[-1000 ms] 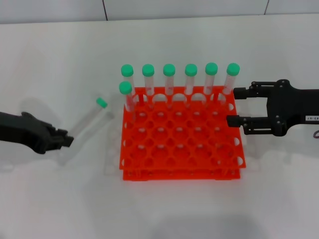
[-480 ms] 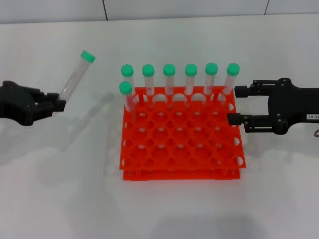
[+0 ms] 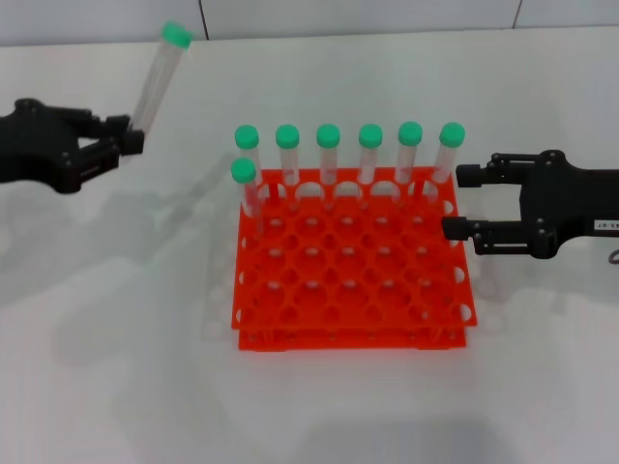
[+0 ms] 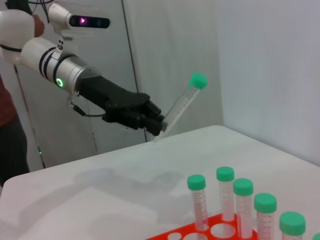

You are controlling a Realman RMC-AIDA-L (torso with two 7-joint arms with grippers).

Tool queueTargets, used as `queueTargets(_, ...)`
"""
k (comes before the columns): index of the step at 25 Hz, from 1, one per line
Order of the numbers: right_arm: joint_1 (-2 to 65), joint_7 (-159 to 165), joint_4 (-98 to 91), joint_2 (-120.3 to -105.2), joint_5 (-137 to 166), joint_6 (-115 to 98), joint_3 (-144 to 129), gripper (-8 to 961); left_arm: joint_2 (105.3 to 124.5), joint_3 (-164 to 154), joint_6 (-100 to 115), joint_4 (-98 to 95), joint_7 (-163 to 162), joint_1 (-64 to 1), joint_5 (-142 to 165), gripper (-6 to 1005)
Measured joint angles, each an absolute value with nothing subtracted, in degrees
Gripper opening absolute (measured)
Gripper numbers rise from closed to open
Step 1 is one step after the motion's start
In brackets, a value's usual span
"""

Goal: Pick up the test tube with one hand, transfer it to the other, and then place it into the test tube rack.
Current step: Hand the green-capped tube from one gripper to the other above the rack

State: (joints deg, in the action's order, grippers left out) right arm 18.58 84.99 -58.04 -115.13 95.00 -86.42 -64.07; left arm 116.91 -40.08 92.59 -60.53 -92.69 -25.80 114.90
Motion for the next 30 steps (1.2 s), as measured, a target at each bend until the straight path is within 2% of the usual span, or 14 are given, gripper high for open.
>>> queueTargets(7,18.6,84.9,-57.8,-115.14,95.0,-86.1,-64.2,693,116.70,-40.0,89.9,-52.7,-83.6,-27.5,106.8,181)
queueTargets(30,19.4,84.9,-57.8,-115.13,93.4,-86.1,-64.5,692,118.90,-43.5,86.1,-40.2,-73.6,-33.6,105.9,181)
